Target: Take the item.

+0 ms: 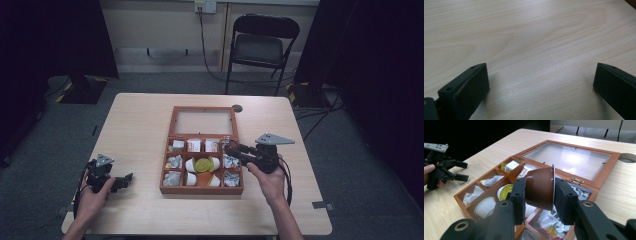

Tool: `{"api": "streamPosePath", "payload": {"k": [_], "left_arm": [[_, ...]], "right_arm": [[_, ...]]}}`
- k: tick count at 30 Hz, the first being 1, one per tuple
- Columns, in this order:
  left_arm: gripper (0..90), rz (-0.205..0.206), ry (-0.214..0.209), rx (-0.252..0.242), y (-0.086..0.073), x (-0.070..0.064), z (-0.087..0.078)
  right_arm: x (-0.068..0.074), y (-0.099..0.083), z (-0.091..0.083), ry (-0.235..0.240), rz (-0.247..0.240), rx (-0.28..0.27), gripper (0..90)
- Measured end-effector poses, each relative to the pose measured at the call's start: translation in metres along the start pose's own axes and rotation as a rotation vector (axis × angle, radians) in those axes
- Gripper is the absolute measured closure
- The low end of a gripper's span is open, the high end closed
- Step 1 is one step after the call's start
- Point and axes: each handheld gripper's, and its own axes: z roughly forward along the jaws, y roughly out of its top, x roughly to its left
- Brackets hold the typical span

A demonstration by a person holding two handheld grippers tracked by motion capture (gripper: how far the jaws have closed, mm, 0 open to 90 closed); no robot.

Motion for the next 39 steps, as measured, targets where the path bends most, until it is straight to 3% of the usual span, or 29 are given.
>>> {"api": "streamPosePath", "payload": {"k": [12, 31, 39], "left_arm": [[0.0, 0.0, 0.0, 0.0, 0.0, 0.0, 0.0], [0.0, 0.001, 0.0, 0.0, 0.0, 0.0, 0.0], [0.0, 0.001, 0.0, 0.0, 0.0, 0.0, 0.0]], "right_arm": [[-0.014, 0.003, -0.014, -0.033, 0.024, -0.026, 63.5], [-0.056, -0.004, -0.041, -0.13, 0.1, -0.055, 63.5], [-0.068, -0.014, -0.042, -0.172, 0.116, -0.031, 63.6]]}}
